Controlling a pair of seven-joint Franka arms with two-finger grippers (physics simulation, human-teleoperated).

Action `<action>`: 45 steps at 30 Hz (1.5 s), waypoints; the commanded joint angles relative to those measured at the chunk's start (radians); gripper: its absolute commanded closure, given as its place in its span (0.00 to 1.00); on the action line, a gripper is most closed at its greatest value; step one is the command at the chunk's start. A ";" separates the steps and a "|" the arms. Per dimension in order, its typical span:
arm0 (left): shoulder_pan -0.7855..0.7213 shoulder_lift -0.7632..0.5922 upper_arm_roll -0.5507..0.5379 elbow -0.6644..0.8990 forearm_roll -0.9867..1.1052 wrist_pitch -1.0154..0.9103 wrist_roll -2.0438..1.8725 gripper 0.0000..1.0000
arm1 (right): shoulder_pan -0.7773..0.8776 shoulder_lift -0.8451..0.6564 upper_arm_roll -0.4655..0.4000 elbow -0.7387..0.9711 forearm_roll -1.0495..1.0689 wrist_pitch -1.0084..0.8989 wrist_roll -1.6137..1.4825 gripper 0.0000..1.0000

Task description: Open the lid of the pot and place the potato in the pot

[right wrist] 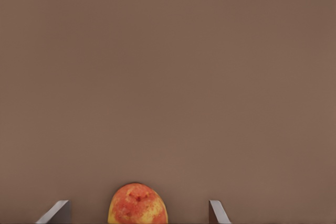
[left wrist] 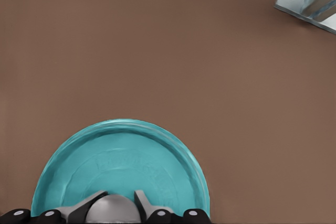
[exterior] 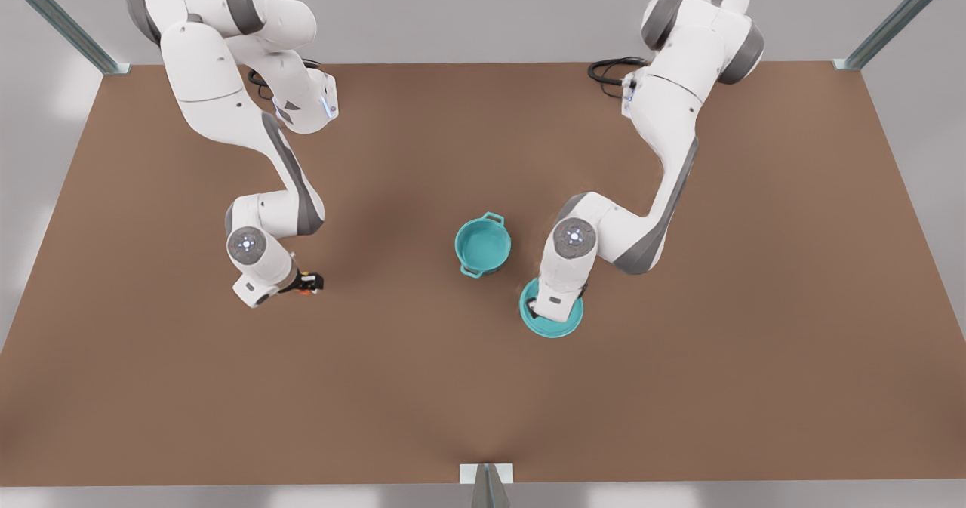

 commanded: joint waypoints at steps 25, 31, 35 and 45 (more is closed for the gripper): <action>0.431 -0.546 -0.011 -0.218 -0.201 -0.411 1.042 0.00 | -0.004 0.041 0.007 -0.058 0.008 0.145 -0.041 0.19; 0.431 -0.546 -0.011 -0.221 -0.201 -0.411 1.041 0.00 | -0.004 0.035 0.007 -0.069 0.008 0.141 -0.055 0.37; 0.431 -0.546 -0.011 -0.225 -0.201 -0.413 1.036 0.00 | -0.004 0.020 0.007 -0.078 0.008 0.135 -0.053 0.45; 0.429 -0.546 -0.013 -0.225 -0.201 -0.413 1.034 0.00 | -0.002 -0.017 0.012 -0.080 0.008 0.089 -0.061 0.53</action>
